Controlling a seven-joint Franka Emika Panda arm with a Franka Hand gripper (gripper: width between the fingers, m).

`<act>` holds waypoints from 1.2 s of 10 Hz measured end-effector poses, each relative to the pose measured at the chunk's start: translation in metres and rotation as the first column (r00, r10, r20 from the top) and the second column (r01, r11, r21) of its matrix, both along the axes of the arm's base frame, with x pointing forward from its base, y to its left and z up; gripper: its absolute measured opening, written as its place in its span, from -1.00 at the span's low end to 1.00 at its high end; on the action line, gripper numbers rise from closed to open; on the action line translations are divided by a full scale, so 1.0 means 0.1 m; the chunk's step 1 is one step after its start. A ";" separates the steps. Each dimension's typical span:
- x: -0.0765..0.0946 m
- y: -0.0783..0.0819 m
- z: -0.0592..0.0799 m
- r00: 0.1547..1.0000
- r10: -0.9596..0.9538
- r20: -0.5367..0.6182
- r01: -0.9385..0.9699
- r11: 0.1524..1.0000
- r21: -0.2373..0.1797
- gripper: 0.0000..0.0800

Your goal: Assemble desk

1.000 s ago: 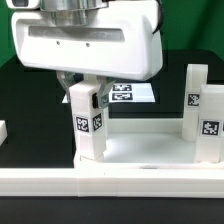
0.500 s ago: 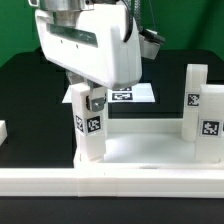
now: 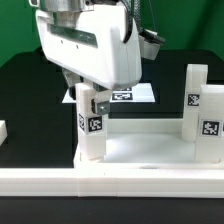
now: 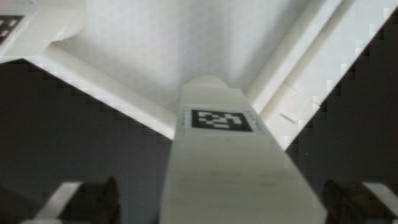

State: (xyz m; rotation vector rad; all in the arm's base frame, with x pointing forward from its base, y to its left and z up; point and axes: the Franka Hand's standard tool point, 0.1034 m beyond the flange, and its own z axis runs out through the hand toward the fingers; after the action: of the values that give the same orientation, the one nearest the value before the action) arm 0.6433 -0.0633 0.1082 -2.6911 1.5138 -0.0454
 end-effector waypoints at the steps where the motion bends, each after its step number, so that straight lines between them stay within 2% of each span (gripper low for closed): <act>1: 0.00 0.00 0.00 0.998 0.064 0.002 -0.064 0.998 -0.004 0.56; 3: 0.00 -0.01 0.00 0.955 0.297 0.007 -0.297 0.955 -0.019 0.61; 6: 0.00 0.02 0.00 0.816 0.578 0.008 -0.577 0.816 -0.038 0.62; 9: 0.00 0.08 -0.02 0.582 0.813 -0.003 -0.812 0.581 -0.058 0.62; 11: 0.01 0.08 -0.03 0.426 0.905 -0.017 -0.902 0.423 -0.083 0.62; 12: 0.01 0.07 -0.03 0.407 0.913 -0.018 -0.911 0.404 -0.088 0.62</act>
Offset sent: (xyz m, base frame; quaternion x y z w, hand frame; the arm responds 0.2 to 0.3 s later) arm 0.0033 0.0027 0.0069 -0.0012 -0.0097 -0.2584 0.9660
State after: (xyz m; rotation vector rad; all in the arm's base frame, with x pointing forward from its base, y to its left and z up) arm 0.6441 -0.0565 0.1051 -3.1295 -0.2036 -0.1019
